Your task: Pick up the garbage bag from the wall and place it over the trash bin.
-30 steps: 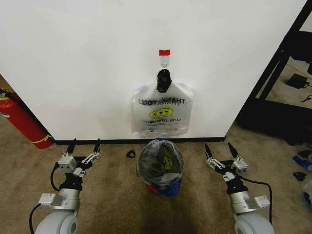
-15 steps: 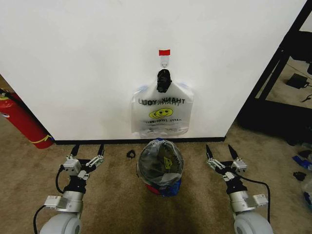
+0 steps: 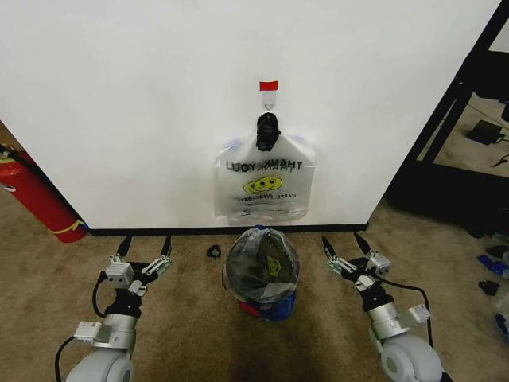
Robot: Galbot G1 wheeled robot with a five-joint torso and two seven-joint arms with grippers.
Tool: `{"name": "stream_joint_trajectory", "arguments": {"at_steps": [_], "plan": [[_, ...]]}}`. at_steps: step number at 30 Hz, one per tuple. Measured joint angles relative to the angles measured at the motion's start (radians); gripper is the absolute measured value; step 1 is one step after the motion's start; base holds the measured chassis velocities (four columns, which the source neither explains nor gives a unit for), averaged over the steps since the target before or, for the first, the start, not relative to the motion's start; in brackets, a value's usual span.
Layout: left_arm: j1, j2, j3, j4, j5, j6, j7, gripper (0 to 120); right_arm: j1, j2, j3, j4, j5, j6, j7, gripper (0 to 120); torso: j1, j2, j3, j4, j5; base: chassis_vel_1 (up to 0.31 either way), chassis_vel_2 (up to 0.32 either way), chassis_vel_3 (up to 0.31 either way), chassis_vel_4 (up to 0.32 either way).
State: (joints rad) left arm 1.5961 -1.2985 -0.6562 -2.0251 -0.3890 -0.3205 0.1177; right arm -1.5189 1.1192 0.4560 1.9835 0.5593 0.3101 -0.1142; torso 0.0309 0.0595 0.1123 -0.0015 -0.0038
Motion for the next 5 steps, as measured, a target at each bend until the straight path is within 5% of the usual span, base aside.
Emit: {"name": "stream_joint_trajectory", "arguments": {"at_steps": [5], "plan": [[-0.02,0.051,0.011,0.022,-0.04,-0.004,0.0,100,-0.038,0.026,0.017,0.082,-0.173,-0.044,0.113,100,0.0,0.0,0.0,-0.0003,0.0,0.0,0.0,0.0,0.0]]}}
